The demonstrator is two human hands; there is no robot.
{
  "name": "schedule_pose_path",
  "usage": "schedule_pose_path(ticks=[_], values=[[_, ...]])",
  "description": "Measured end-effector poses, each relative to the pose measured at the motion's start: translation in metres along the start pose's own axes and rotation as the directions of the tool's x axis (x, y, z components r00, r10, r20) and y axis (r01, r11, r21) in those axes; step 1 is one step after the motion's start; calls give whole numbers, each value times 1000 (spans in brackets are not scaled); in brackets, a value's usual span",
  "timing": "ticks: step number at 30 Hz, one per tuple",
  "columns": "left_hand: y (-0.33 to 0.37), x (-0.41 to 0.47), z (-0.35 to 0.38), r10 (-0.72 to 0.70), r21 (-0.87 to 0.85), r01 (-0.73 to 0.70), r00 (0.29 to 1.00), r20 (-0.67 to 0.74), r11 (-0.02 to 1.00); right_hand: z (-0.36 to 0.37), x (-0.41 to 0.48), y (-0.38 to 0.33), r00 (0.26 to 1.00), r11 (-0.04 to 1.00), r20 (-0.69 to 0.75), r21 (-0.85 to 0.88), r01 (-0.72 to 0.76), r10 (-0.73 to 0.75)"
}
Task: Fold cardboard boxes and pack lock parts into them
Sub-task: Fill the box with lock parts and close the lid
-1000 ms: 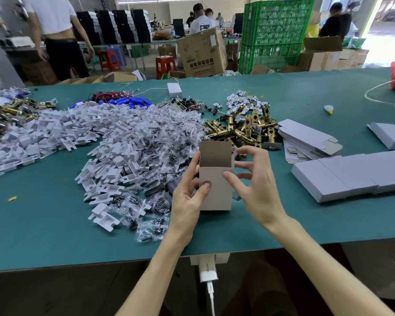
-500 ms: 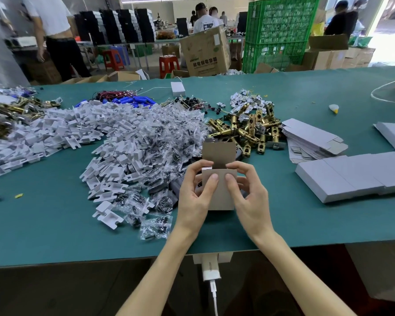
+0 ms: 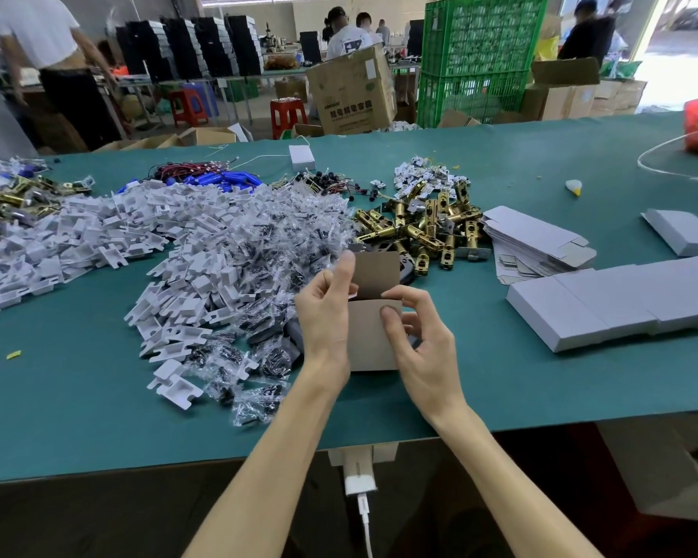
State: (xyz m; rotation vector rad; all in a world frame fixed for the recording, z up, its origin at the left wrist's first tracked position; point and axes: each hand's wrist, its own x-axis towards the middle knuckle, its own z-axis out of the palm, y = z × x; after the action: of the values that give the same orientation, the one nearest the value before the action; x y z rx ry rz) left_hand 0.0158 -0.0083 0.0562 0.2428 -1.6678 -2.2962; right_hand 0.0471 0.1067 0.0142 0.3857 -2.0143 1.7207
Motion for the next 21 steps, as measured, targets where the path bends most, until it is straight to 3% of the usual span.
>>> schedule_pose_path(ticks=[8,14,21], values=[[11,-3,12,-58,-44,52,988,-142,998,0,0,1,1000,1000,5,-15,11,-11],[11,-5,7,47,30,-48,999,21,998,1,1,1,1000,1000,3,-18,2,-2],[-4,-7,-11,160,61,-179,957,242,982,2,2,4,1000,1000,-1,-30,-1,1]])
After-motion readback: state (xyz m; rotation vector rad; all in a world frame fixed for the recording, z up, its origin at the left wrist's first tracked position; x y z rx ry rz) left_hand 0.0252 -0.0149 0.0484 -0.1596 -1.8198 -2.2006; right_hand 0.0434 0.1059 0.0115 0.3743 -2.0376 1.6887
